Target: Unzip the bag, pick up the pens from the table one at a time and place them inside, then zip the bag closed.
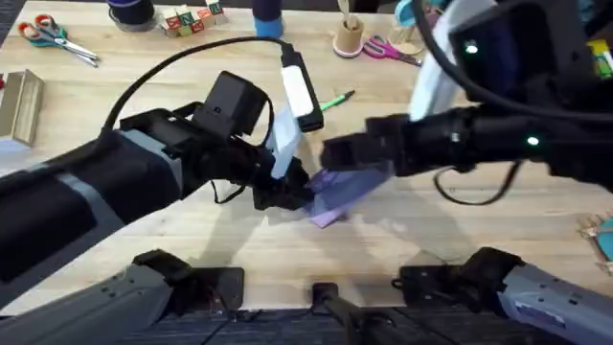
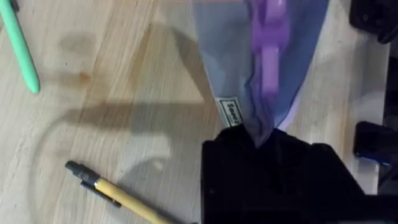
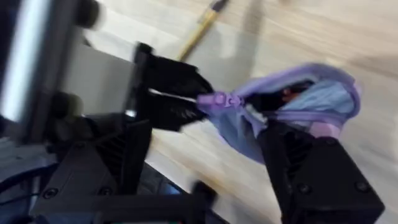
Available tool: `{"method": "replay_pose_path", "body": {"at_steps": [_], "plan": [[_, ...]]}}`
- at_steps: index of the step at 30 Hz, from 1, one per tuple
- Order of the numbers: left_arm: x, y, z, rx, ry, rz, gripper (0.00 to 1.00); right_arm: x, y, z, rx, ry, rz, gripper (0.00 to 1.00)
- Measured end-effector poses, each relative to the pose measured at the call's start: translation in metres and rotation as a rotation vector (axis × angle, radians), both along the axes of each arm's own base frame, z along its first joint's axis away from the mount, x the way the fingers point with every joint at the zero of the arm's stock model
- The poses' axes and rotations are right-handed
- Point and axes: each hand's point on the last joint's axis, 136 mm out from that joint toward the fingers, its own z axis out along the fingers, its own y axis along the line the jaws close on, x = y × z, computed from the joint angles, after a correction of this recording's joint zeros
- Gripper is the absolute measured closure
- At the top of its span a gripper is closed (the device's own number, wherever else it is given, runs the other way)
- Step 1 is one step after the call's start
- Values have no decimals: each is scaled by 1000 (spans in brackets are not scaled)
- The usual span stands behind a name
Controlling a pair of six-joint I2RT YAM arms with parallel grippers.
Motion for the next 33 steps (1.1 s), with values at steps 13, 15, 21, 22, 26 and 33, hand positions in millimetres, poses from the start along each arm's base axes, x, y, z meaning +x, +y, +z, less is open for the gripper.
{"method": "replay_pose_path", "body": {"at_steps": [13, 15, 21, 22, 26, 33], "plan": [[0, -3, 2, -12, -8, -9, 960, 14, -85, 68, -46, -380, -236, 5], [0, -3, 2, -12, -8, -10, 959, 15, -97, 86, -46, -451, -290, 5], [0, -3, 2, -12, -8, -10, 960, 13, -122, 115, -56, -582, -394, 5], [0, -3, 2, -12, -8, -10, 960, 13, -123, 115, -62, -585, -400, 6], [0, -3, 2, -12, -8, -10, 960, 14, -126, 114, -81, -585, -411, 5], [1, -2, 2, -7, -11, -7, 960, 16, -130, 115, -94, -595, -429, 5]]}}
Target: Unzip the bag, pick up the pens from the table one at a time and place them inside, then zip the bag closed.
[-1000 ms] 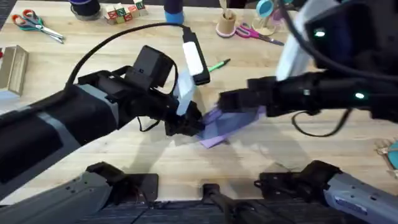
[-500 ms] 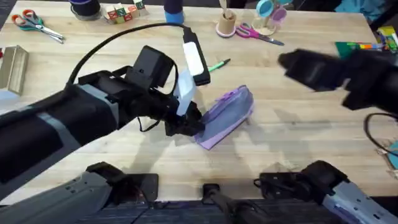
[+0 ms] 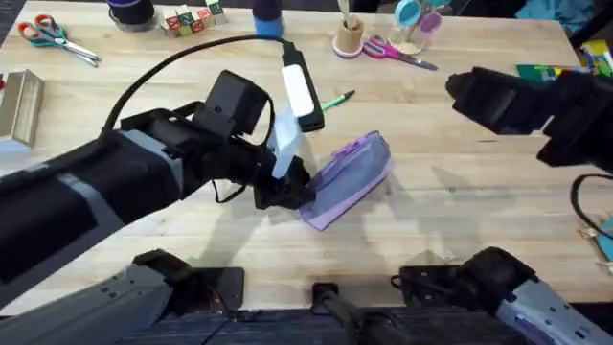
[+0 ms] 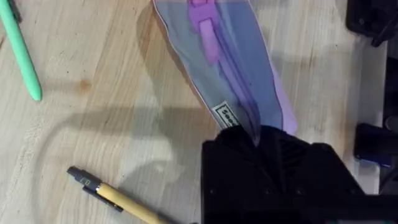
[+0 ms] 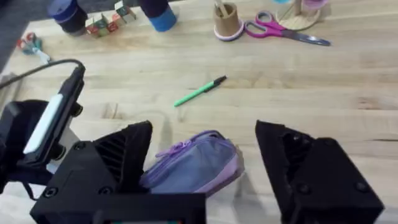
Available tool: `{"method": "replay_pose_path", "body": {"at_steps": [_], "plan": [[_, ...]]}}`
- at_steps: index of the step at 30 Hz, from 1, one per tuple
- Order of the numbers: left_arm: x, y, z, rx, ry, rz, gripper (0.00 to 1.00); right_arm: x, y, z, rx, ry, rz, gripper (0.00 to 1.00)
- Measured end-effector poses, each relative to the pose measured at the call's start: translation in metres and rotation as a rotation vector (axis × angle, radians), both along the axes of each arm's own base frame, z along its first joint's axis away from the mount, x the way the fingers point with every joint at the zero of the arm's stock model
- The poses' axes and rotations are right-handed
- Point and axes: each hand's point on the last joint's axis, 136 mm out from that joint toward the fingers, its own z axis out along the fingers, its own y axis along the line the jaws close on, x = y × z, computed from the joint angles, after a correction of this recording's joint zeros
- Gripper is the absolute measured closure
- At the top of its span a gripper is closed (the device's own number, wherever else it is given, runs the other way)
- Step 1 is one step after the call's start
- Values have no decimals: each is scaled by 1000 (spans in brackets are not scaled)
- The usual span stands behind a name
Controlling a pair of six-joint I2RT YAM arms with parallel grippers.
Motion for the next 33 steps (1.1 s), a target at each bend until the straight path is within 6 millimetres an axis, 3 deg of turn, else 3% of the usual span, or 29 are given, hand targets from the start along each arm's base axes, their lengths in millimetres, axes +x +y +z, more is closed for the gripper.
{"method": "replay_pose_path", "body": {"at_steps": [8, 16, 20, 25, 29, 33], "plan": [[9, 1, 6, 25, -69, -28, 961, 3, 1, -1, -23, -2, 13, 4], [15, 2, 9, 45, -167, -99, 960, -2, 31, -26, -197, 55, 295, 5], [15, 2, 9, 47, -213, -150, 961, 5, 36, -27, -346, -5, 398, 5], [16, 3, 9, 57, -266, -197, 960, 17, 27, -25, -602, -96, 472, 5], [16, 3, 9, 59, -281, -214, 960, 27, 35, -17, -712, -188, 554, 6], [16, 3, 9, 59, -287, -220, 960, 26, 50, -35, -793, -186, 726, 7]]}}
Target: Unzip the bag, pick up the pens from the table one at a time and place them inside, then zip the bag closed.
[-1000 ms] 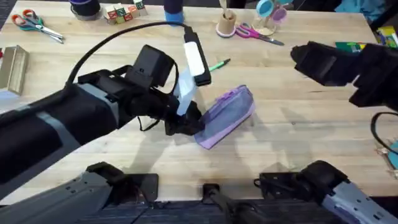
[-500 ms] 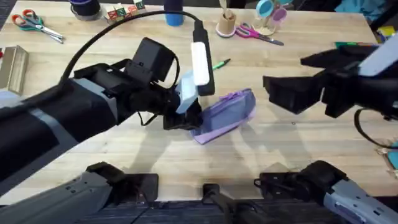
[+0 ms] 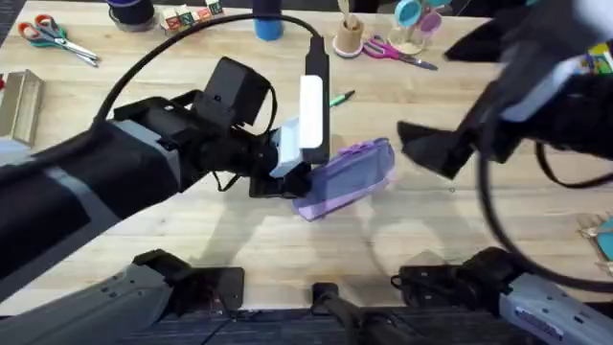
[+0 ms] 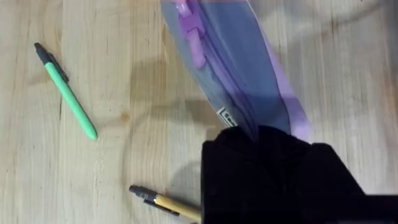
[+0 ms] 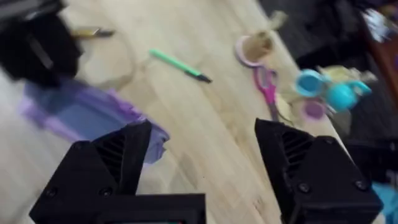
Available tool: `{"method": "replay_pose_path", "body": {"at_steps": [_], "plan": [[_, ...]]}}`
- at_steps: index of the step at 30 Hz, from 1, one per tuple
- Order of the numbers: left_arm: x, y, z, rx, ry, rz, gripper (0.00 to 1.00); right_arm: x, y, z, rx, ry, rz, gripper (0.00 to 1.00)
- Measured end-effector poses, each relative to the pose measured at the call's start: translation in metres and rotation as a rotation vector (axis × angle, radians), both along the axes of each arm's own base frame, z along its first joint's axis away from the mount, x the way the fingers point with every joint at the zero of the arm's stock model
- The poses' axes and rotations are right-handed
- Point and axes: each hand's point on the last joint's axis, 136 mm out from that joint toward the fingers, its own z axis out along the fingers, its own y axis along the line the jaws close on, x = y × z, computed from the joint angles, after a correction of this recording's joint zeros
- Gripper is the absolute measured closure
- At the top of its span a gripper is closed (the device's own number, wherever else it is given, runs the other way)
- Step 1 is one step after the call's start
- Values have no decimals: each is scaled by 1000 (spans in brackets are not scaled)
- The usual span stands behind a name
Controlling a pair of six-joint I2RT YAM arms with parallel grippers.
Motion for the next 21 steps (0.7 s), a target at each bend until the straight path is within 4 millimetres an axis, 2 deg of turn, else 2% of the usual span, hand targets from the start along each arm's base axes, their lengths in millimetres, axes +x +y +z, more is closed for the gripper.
{"method": "replay_pose_path", "body": {"at_steps": [5, 9, 14, 18, 21], "plan": [[0, 0, 0, 0, -2, -3, 960, -1, 22, -20, -49, 63, 165, 9], [0, 0, 0, 0, -4, -5, 960, -11, 31, -33, -90, 188, 268, 10], [0, 0, 0, 1, -5, -6, 959, -19, 39, -29, -158, 332, 390, 10], [0, 0, 0, 1, -6, -7, 959, -12, 46, -27, -191, 394, 445, 8], [0, 0, 0, 1, -6, -7, 959, -5, 48, -38, -217, 429, 462, 7]]}}
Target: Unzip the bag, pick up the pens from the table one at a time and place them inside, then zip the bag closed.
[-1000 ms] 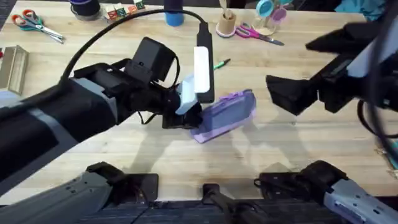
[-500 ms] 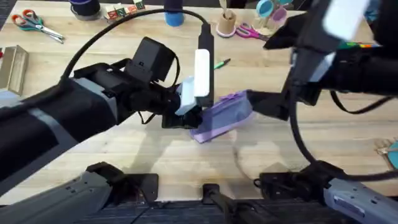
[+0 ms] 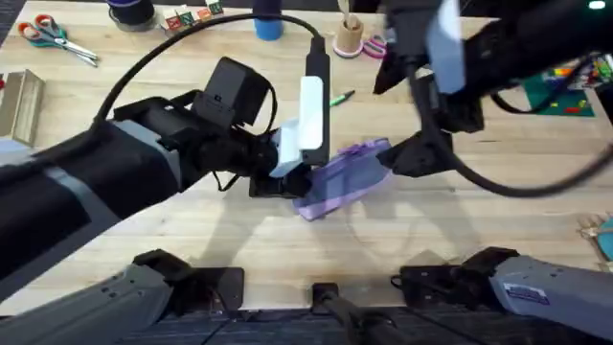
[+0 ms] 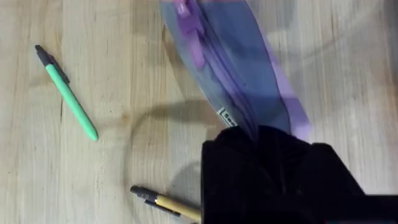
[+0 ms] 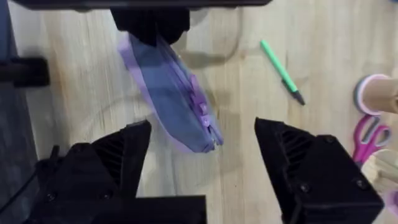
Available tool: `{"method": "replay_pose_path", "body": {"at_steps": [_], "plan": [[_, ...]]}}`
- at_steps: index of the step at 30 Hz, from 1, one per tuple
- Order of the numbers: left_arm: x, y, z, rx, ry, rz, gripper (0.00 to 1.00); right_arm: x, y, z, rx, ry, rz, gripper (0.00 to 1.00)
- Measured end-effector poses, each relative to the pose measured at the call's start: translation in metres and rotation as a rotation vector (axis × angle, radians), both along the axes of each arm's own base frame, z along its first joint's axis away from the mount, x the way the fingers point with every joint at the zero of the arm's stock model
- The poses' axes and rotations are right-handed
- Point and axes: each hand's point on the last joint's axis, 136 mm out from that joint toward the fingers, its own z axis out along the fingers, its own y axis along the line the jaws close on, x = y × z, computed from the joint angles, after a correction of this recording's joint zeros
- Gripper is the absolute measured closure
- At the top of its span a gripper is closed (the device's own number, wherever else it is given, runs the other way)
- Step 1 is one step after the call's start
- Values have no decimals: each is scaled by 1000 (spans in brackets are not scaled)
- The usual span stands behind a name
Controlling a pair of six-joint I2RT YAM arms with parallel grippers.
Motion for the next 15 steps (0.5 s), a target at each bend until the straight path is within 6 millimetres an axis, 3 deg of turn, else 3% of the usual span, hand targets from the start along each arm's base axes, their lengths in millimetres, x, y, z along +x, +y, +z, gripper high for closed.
{"method": "replay_pose_path", "body": {"at_steps": [7, 15], "plan": [[0, 0, 0, 0, 0, 0, 959, 12, -5, -23, -91, 36, 3, 6], [0, 0, 0, 0, 0, 0, 959, 15, -5, -31, -111, 58, 10, 6]]}}
